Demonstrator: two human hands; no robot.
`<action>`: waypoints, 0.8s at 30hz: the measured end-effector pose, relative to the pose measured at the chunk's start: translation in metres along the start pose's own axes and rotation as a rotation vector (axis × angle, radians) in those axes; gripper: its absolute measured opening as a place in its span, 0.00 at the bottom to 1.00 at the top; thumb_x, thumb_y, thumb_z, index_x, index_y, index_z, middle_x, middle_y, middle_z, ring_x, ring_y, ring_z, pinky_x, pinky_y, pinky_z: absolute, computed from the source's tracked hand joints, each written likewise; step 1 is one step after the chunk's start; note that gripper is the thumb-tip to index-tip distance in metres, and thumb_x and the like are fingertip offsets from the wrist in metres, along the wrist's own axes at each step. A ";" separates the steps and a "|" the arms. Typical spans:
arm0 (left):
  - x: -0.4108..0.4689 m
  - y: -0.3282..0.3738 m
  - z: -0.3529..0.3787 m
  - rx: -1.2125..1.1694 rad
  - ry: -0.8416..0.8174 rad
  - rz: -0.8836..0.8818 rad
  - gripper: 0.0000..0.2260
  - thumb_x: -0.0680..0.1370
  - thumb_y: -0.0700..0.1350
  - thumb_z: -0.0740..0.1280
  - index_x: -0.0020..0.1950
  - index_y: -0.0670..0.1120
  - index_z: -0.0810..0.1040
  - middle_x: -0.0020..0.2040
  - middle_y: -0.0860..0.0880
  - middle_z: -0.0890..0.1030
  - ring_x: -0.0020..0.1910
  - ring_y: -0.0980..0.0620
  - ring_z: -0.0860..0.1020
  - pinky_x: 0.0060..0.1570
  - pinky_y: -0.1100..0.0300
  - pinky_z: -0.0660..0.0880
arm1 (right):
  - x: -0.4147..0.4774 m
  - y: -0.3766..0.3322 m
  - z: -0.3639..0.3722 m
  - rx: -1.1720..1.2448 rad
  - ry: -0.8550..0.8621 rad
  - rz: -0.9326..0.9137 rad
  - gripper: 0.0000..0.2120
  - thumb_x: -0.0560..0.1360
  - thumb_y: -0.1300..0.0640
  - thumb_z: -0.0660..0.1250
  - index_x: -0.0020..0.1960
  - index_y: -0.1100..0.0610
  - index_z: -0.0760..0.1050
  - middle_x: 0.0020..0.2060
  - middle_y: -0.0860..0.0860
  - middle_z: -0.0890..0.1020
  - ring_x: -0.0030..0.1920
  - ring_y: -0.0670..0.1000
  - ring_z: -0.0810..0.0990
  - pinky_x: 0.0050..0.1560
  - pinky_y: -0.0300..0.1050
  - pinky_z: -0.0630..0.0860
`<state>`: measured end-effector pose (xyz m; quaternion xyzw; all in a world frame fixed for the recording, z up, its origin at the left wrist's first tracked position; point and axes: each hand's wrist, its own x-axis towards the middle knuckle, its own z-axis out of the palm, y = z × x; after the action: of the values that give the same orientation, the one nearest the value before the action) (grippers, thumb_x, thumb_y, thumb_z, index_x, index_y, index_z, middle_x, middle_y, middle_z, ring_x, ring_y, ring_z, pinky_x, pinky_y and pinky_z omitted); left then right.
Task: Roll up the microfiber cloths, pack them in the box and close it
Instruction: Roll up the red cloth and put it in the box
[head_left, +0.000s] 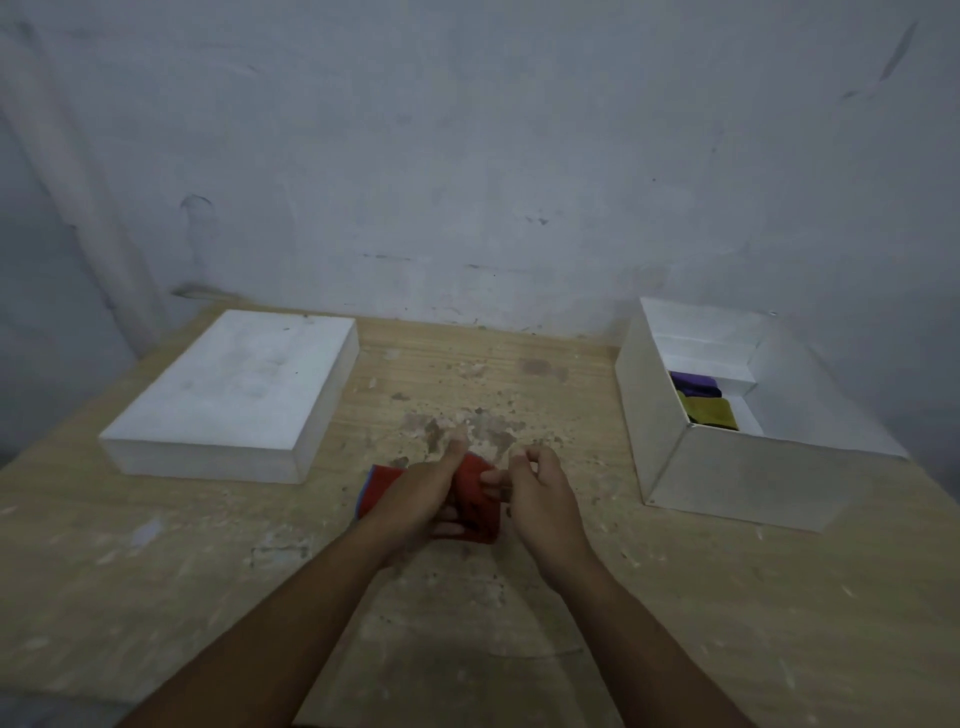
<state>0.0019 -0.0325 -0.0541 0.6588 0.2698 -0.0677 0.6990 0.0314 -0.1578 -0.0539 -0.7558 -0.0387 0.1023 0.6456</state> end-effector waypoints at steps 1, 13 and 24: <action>0.000 0.000 -0.003 0.024 0.019 0.013 0.24 0.76 0.64 0.61 0.50 0.44 0.80 0.45 0.43 0.85 0.44 0.47 0.84 0.45 0.51 0.83 | 0.000 0.002 0.003 0.028 -0.014 0.007 0.07 0.82 0.52 0.55 0.51 0.53 0.69 0.41 0.52 0.85 0.43 0.50 0.84 0.50 0.49 0.79; 0.013 -0.021 -0.026 0.644 0.273 0.395 0.15 0.74 0.51 0.71 0.53 0.41 0.82 0.43 0.49 0.79 0.40 0.53 0.78 0.36 0.67 0.67 | 0.006 0.027 0.008 -0.183 0.080 -0.012 0.03 0.77 0.56 0.65 0.45 0.54 0.73 0.38 0.48 0.80 0.43 0.51 0.79 0.42 0.41 0.75; 0.026 -0.040 -0.027 0.647 0.342 0.561 0.12 0.70 0.47 0.75 0.32 0.52 0.73 0.31 0.52 0.75 0.31 0.58 0.72 0.36 0.60 0.71 | 0.003 0.031 0.011 -0.385 -0.001 0.067 0.18 0.72 0.52 0.71 0.57 0.55 0.69 0.42 0.45 0.76 0.45 0.48 0.77 0.39 0.37 0.70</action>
<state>-0.0021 -0.0046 -0.1011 0.8923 0.1577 0.1531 0.3942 0.0299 -0.1517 -0.0865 -0.8660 -0.0328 0.1146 0.4855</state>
